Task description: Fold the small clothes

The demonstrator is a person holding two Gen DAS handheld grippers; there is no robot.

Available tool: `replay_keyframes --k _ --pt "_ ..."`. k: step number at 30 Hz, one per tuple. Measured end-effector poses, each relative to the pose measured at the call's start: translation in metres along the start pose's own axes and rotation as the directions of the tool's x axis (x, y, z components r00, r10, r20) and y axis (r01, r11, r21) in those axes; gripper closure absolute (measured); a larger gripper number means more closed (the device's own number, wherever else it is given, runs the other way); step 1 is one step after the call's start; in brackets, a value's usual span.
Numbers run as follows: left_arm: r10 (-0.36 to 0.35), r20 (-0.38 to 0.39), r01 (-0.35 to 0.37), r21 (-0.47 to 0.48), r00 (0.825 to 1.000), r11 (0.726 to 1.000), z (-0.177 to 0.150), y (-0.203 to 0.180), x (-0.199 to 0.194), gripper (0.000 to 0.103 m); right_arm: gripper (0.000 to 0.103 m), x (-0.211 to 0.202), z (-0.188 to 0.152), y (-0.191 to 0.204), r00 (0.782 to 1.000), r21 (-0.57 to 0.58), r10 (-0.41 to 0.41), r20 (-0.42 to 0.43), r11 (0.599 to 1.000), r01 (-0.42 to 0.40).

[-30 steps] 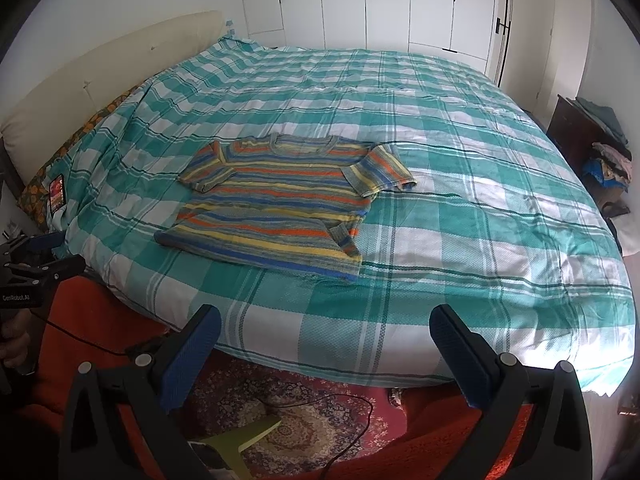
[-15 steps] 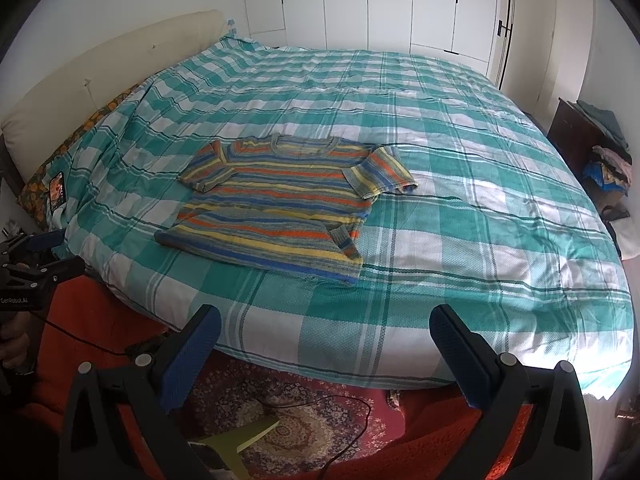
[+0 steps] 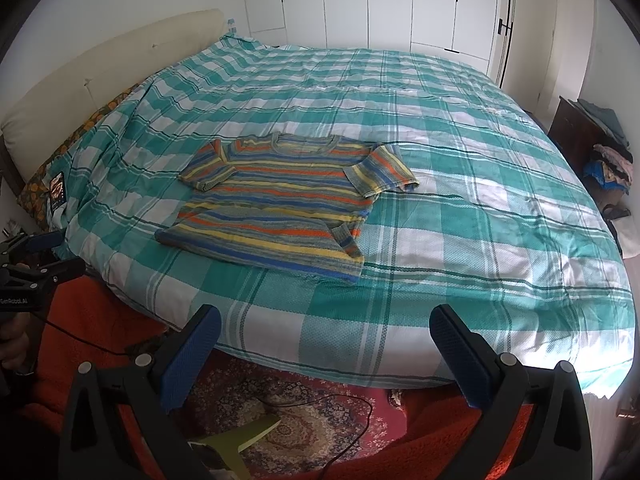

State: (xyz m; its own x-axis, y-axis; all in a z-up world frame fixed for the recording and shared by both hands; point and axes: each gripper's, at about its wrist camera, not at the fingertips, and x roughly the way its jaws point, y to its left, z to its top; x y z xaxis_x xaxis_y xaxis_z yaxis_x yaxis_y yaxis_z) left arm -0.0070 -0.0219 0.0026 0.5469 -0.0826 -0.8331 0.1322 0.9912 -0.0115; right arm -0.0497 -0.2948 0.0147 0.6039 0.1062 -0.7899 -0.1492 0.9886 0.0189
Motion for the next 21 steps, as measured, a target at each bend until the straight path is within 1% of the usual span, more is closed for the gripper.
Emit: replay_keyframes --k 21 --pt "-0.002 -0.009 0.001 -0.004 1.0 1.0 -0.0028 0.0006 0.0027 0.001 0.0 0.0028 -0.0042 -0.0011 1.0 0.003 0.001 -0.008 1.0 -0.001"
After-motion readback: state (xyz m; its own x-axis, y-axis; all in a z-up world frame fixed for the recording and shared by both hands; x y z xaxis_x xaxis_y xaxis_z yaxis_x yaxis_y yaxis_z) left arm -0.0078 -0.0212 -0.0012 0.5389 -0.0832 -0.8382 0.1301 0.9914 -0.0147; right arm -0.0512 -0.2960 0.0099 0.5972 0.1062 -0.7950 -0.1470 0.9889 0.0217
